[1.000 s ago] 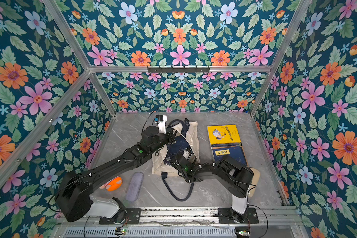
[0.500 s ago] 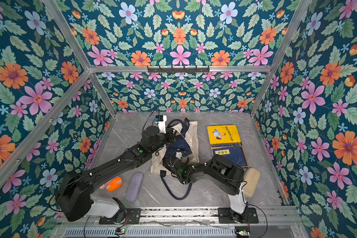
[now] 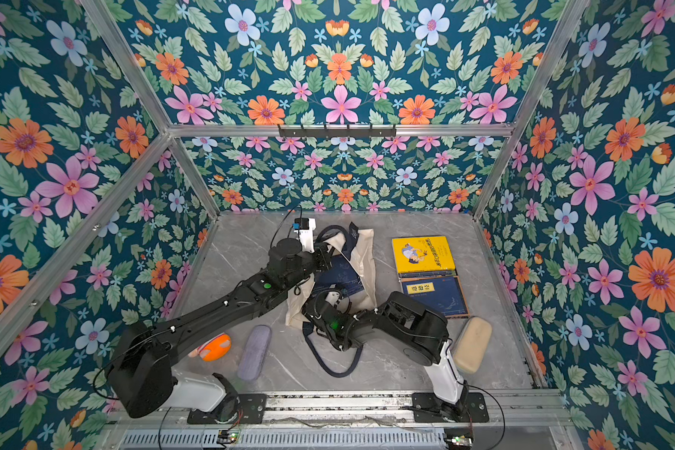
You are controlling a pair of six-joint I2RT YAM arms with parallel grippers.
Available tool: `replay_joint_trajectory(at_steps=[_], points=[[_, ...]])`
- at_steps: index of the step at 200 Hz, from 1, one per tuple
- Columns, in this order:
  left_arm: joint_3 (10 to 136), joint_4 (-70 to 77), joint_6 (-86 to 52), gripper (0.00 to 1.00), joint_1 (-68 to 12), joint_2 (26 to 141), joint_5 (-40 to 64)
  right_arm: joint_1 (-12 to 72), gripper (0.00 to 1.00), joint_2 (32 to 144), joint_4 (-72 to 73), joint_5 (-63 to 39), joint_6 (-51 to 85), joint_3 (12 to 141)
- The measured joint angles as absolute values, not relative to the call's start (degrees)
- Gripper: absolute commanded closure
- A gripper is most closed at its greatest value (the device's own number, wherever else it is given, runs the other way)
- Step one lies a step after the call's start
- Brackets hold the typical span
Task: Take out the books from the canvas bag
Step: Pick up the book from the canvas bag.
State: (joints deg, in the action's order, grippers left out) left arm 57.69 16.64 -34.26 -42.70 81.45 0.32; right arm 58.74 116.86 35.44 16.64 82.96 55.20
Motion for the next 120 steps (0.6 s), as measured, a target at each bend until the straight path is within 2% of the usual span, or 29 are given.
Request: replay_joint_trajectory(at_steps=[23,35,84,120], points=[[57.69,16.14,-34.24,1.0,-42.65,81.45,0.32,57.71,0.58,119.22,39.22,18.26,82.94,56.16],[57.69,15.92,-34.24,1.0,-42.65,81.45,0.14,57.19,0.64,120.33,40.95,18.35,82.83,56.69],[57.69,15.75,-34.22,1.0,-42.83,81.49,0.16,55.29,0.69,119.9,40.21,18.33,80.58,57.04],[57.69,15.75,-34.22,1.0,-42.87,81.49,0.19,53.15,0.7,118.54,39.09,19.03,79.05,56.62]])
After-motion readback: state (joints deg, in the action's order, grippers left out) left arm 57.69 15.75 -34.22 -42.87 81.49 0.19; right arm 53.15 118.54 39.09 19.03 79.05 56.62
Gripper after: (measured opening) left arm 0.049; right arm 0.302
